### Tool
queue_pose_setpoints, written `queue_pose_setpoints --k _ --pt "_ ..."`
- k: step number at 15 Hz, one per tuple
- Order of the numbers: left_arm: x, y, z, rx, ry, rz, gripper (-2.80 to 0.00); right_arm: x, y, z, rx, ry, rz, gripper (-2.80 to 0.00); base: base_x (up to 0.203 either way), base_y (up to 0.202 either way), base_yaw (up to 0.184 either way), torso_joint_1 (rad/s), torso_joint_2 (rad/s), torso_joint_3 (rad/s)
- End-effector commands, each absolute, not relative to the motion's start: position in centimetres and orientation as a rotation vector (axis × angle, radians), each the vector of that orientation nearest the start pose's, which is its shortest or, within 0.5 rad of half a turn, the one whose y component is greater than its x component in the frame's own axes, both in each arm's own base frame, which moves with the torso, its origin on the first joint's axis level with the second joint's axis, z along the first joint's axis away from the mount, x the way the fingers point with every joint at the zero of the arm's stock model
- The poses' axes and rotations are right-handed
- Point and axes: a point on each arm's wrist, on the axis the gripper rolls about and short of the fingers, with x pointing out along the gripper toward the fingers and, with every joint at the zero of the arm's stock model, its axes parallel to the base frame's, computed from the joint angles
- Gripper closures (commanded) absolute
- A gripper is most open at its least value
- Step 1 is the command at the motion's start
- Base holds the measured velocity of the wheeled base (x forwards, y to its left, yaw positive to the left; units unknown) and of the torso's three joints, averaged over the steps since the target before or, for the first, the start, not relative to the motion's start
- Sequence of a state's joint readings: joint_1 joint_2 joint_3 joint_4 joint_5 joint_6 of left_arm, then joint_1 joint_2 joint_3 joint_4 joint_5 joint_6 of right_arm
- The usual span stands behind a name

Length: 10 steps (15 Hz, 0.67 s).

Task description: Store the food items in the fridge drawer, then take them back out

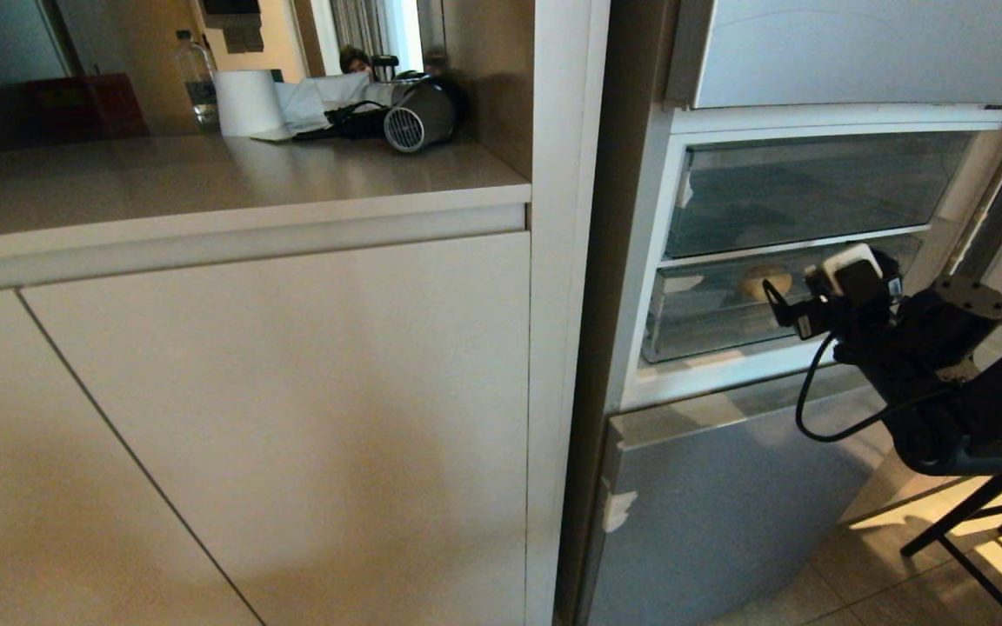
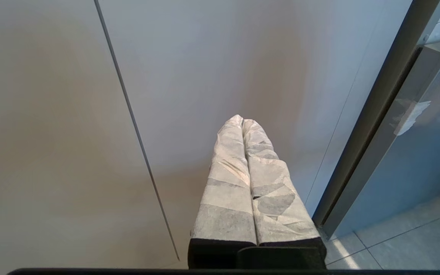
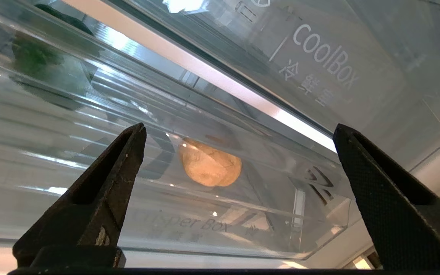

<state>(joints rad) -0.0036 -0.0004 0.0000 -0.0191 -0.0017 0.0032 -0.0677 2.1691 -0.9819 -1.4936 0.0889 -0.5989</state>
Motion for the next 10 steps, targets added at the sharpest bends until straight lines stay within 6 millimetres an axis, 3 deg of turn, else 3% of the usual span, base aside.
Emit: queue_pose_setpoints --k 1,10 --pt "-2.21 0.0 7.5 0.003 -0.011 -0.005 0.0 40.41 -2.52 14.4 -0.623 -0.312 -0.071 -2.8 0.0 0.0 0.0 0.0 0.0 0.0" --pt "-2.21 0.0 7.5 0.003 -0.011 -0.005 0.0 40.82 -2.56 14.52 -0.624 -0.323 -0.079 -2.8 0.0 0.0 0.0 0.0 0.0 0.0"
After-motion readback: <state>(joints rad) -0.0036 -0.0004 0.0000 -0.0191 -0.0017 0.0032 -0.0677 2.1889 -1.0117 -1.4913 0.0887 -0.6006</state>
